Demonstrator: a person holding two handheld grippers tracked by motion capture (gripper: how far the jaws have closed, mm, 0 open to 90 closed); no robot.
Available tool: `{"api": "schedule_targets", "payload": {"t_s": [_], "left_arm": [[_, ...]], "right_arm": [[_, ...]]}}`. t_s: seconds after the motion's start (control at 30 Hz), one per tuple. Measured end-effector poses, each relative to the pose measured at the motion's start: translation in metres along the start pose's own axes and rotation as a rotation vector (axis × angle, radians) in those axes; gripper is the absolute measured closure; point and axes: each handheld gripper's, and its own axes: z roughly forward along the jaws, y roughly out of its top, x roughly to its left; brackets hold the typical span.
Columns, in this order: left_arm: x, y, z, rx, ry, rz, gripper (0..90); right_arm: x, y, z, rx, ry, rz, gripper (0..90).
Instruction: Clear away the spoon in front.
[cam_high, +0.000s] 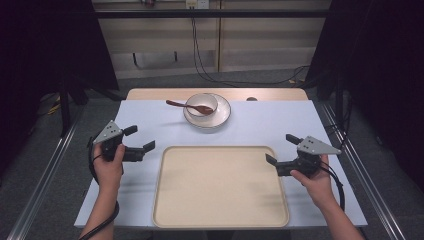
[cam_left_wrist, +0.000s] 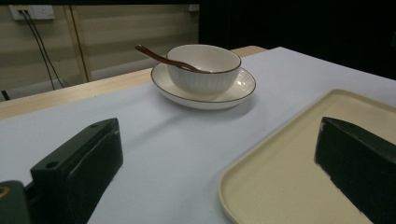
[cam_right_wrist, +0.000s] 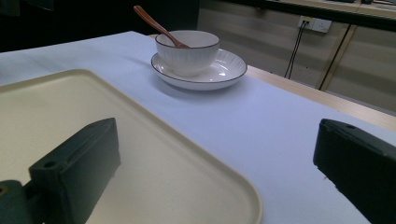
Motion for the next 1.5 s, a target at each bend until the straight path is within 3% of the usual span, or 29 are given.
{"api": "schedule_targets", "payload": {"t_s": [0.2,0.43,0.53,0.57,0.7,0.77,0.93,1.03,1.13,1.4,1.5], "left_arm": [[-0.002,0.001,0.002,0.014,0.002,0.011,1.2],[-0.005,0.003,0.008,-0.009,-0.031,0.016,1.1],[-0.006,0.003,0.008,0.004,-0.017,0.025,1.0],[-0.007,0.003,0.010,-0.010,-0.018,0.001,0.9],[-0.004,0.005,0.010,-0.007,-0.010,0.017,0.9],[-0.002,0.006,0.013,-0.020,-0.025,0.014,0.6],[0.001,0.008,0.024,-0.026,-0.002,-0.037,0.6],[0.006,0.008,0.036,0.003,-0.003,-0.034,0.6],[0.008,0.010,0.046,-0.002,0.005,-0.057,0.6],[0.013,0.015,0.061,-0.019,0.014,-0.066,0.6],[0.015,0.015,0.066,-0.025,0.026,-0.091,0.6]], "right_arm": [[0.000,0.000,0.000,-0.021,0.003,0.023,0.4],[-0.001,0.000,-0.003,-0.012,0.003,0.037,0.2],[0.000,0.000,-0.002,-0.016,0.007,0.040,0.5],[0.000,0.000,-0.002,-0.022,0.014,0.042,0.5],[0.001,0.001,-0.002,-0.025,0.018,0.046,0.5],[-0.001,0.001,-0.003,-0.020,0.020,0.053,0.5],[0.000,0.000,-0.003,-0.018,0.028,0.050,0.5],[0.003,0.001,-0.002,-0.017,0.034,0.040,0.9],[0.005,0.000,-0.001,-0.011,0.038,0.028,0.9],[0.005,0.000,-0.001,-0.010,0.050,0.029,0.9],[0.005,0.000,-0.001,-0.009,0.052,0.029,0.9]]}}
